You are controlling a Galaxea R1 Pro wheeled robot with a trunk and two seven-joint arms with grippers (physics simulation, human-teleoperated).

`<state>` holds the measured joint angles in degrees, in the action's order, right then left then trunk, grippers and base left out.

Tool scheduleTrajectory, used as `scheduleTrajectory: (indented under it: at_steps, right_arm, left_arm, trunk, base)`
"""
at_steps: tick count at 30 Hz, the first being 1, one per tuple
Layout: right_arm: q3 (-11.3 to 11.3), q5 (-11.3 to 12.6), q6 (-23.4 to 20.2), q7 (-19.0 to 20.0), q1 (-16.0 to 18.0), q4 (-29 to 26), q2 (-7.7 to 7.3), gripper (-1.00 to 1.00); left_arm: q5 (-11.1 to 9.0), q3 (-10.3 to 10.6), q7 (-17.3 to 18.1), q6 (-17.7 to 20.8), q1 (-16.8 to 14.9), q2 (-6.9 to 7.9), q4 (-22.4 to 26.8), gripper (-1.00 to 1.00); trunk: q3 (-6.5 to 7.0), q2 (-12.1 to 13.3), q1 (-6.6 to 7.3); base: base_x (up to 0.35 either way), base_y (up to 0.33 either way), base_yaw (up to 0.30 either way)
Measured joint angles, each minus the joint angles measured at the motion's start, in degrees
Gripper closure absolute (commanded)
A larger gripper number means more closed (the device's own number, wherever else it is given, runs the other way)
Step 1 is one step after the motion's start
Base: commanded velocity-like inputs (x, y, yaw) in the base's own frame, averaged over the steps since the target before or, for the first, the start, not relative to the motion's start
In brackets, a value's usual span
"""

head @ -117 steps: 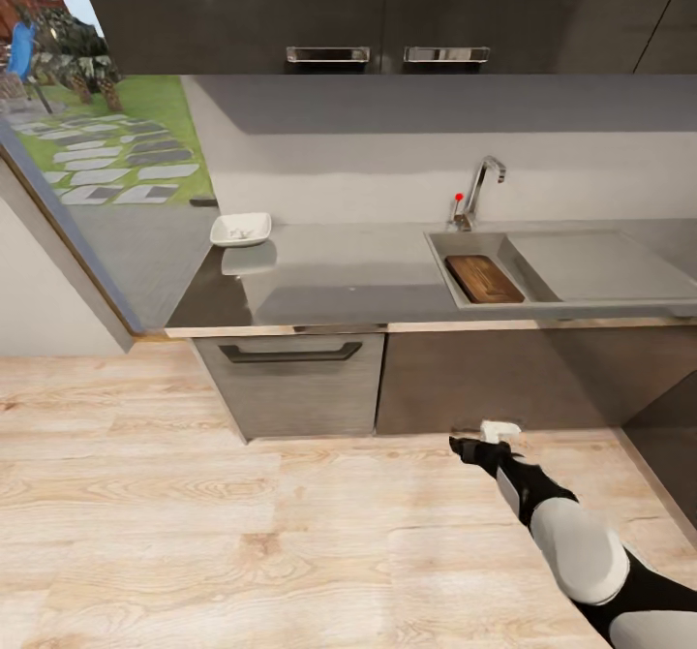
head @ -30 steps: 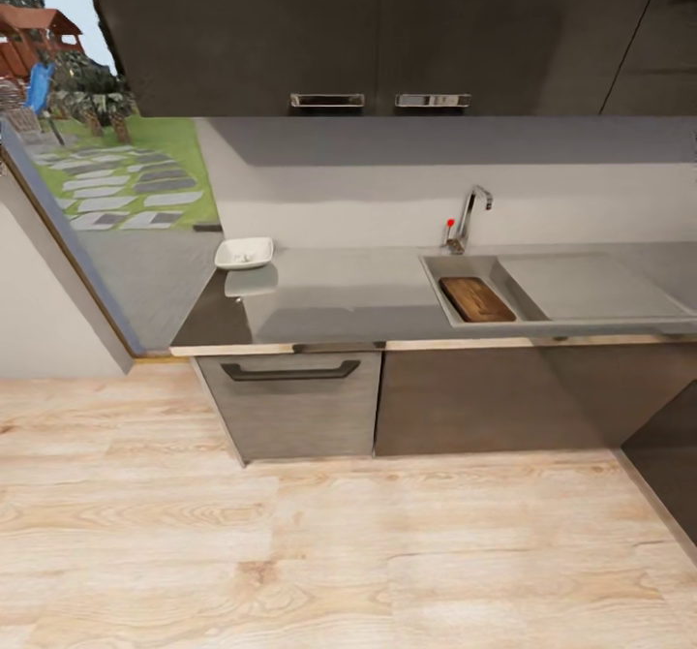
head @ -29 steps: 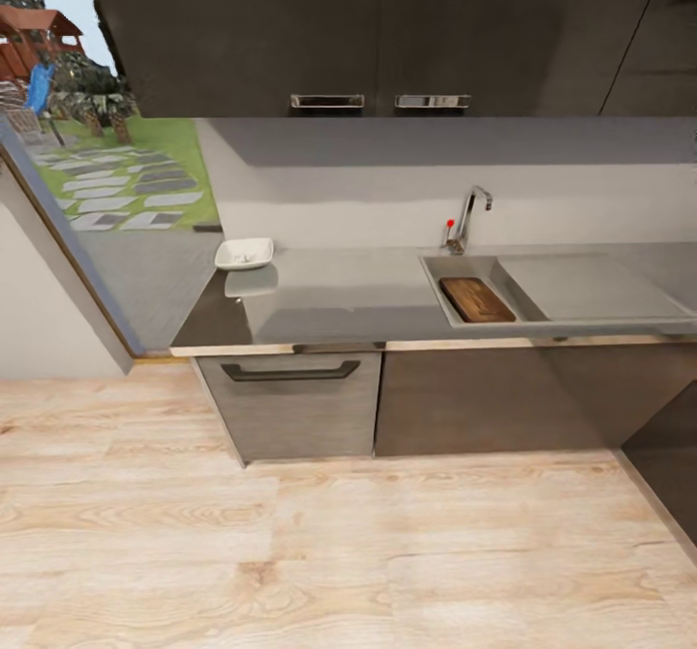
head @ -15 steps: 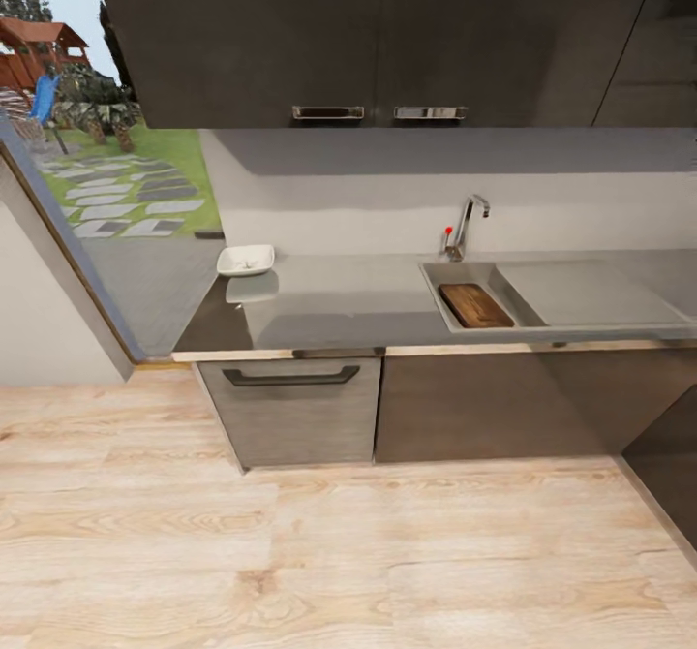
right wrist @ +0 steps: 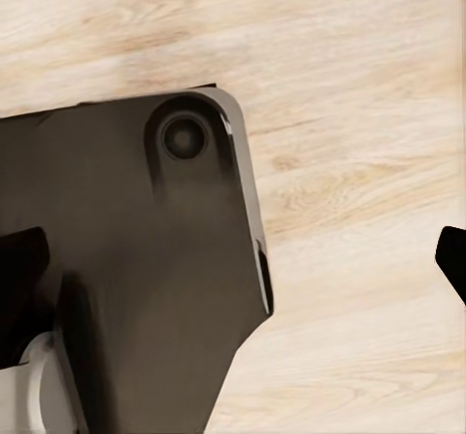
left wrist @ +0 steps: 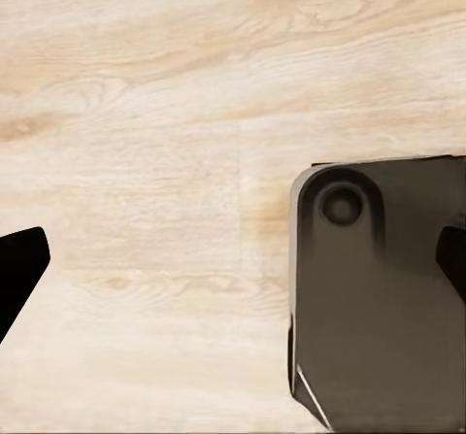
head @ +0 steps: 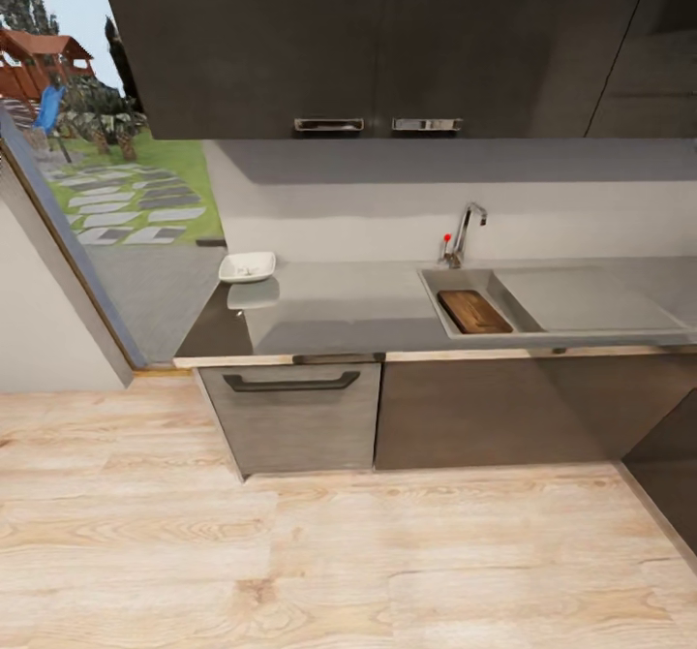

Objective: In the kitchen, take the Vidalia onion out of the sink, dice it on the chopping board with the paring knife, put the diced onion into the bowl on the countertop, then place both the paring knife and the chopping board into the sink.

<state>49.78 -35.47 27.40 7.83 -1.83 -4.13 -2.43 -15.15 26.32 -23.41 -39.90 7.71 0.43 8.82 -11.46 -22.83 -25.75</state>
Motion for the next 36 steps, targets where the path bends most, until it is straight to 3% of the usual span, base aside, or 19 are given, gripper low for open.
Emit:
scheduleTrajectory:
  at_steps: [9,36]
  right_arm:
    - [-0.1,-0.1,0.0,0.0,0.0,0.0,0.41,-1.00]
    - [0.0,-0.1,0.0,0.0,0.0,0.0,0.38,-1.00]
  left_arm:
    - [-0.1,0.1,0.2,0.0,0.0,-0.88,-8.2,-1.00]
    - [0.0,0.1,0.2,0.0,0.0,-1.21,-8.5,-1.00]
  trunk:
    - [0.82,0.0,0.00]
    - [3.27,0.0,0.00]
  base:
    - [0.000,0.000,0.000]
    - [0.000,0.000,0.000]
